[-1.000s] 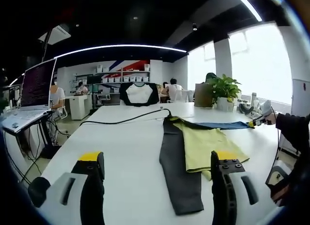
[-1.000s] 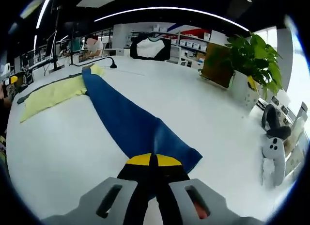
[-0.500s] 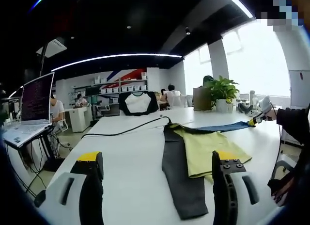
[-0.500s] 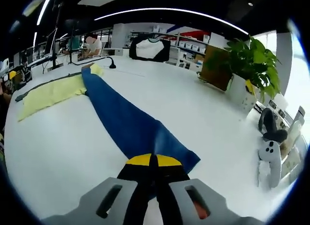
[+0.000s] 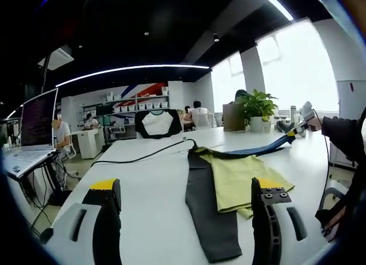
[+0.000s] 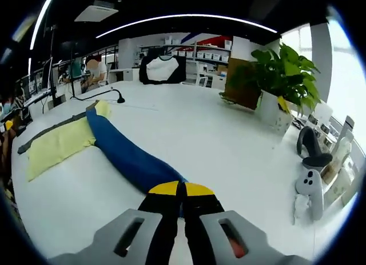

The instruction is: Fold the garment on the visible template until the final outline fits inside the template.

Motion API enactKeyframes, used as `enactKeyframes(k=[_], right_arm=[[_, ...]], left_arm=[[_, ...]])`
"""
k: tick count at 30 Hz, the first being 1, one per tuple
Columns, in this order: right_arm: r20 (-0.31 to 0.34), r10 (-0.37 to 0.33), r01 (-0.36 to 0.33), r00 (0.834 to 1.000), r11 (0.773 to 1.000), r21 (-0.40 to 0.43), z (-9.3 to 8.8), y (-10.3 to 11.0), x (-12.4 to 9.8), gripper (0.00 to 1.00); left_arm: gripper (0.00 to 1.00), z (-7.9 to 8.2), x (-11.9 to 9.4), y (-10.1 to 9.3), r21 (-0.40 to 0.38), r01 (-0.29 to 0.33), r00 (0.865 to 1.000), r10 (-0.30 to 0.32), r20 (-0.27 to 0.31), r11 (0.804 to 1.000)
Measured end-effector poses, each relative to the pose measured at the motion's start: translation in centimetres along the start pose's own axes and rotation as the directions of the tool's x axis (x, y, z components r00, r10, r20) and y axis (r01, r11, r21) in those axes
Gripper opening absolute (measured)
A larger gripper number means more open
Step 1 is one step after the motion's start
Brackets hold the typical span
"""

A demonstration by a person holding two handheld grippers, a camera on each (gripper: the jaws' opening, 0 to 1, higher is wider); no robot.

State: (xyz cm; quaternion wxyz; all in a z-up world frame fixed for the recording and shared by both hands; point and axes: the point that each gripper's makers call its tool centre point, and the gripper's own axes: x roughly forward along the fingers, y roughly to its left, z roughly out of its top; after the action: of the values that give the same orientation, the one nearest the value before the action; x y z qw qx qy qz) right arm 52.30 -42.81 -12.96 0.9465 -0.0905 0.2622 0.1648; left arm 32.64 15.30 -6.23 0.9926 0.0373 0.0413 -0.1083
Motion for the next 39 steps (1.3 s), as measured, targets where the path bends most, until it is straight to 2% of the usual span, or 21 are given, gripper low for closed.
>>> enactKeyframes(k=[1,3,4,7,11,13,17,23,31,39], right_arm=[[-0.018,-0.018,0.018,1.000,1.000,0.022,-0.1,0.0,0.1,0.00],[-0.010,-0.016,0.017,1.000,0.999,0.034,0.4,-0.1,0.4,0.00],[-0.011,-0.019,0.020,1.000,0.997,0.071,0.5,-0.3,0.5,0.00],[-0.013,-0.040,0.041,0.999,0.986,0.164,0.7,-1.1,0.7,0.00],[-0.053,-0.061,0.071,0.997,0.974,0.214,0.4,-2.2,1.6,0.00],[-0.068,-0.067,0.083,0.995,0.960,0.267,0.3,-2.7,2.0,0.00],[-0.103,-0.064,0.092,0.993,0.952,0.291,0.1,-3.1,2.8,0.00],[-0.165,-0.075,0.121,0.983,0.949,0.290,-0.3,-4.5,4.5,0.00],[-0.286,-0.094,0.163,0.954,0.960,0.228,-0.8,-5.6,6.5,0.00],[-0.361,-0.110,0.186,0.926,0.965,0.184,-1.5,-6.1,8.0,0.00]], left_arm=[[1.00,0.0,0.0,0.0,-0.002,0.000,1.000,0.000,-0.002,1.000],[1.00,-0.1,0.0,0.2,-0.011,-0.003,1.000,0.003,-0.007,1.000],[1.00,-0.1,0.0,0.2,-0.014,-0.004,1.000,0.004,-0.006,1.000],[1.00,-0.1,0.0,0.2,-0.016,-0.001,1.000,0.001,-0.003,1.000],[1.00,-0.2,0.1,0.1,-0.019,0.004,1.000,-0.004,-0.007,1.000],[1.00,-0.3,0.1,0.2,-0.019,0.004,1.000,-0.004,-0.012,1.000],[1.00,-0.5,0.3,0.2,-0.024,0.005,1.000,-0.005,-0.018,1.000],[1.00,-0.9,0.4,0.5,-0.027,-0.001,1.000,0.000,-0.029,1.000],[1.00,-1.4,0.6,0.7,-0.030,-0.007,0.999,0.005,-0.045,1.000],[1.00,-1.9,0.5,1.1,-0.032,-0.021,0.998,0.019,-0.062,0.999]])
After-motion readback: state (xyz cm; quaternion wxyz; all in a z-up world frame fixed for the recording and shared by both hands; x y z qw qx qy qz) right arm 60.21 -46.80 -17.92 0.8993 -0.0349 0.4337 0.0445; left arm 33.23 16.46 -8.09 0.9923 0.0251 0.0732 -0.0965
